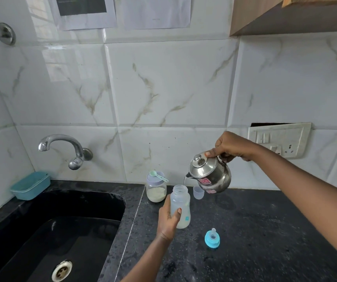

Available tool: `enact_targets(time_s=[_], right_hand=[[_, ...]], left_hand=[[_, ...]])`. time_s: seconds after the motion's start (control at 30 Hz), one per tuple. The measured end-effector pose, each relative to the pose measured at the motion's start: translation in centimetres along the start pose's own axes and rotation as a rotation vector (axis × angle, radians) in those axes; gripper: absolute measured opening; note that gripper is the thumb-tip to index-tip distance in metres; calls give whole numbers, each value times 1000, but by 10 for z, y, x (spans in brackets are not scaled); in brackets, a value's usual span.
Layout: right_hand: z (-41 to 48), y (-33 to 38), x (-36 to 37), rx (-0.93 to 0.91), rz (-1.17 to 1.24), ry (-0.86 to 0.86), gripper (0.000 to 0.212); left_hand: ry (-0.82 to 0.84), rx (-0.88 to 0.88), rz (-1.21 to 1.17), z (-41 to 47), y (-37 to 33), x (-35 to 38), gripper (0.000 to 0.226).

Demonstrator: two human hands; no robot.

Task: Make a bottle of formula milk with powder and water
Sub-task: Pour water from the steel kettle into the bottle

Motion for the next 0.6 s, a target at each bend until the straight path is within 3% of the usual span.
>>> enact_targets(time_s=[0.07,0.17,0.27,0.47,0.6], right_hand=[[0,-19,-1,45,84,-37,48],[1,-52,-3,117,186,-115,38],[6,-91,1,185,263,-196,28],[20,-170,20,317,462,-367,33],[25,-205,35,386,592,-503,51]], left_hand=[[0,-17,16,2,2,2,88],[-19,-26,28,5,7,4,62],[-36,-33,18,8,12,6,55],[-64,-73,42,17,21,13,59],[-57,-119,69,22,26,15,70]])
Point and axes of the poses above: each hand's wrist, its own z-axis towards the middle knuckle, its own x-axis out of the palm, y = z × x, the point moved 2 cm from there along z, towards the middle knuckle, and after that the axes turned 2 degrees about z, right-handed, at the moved point
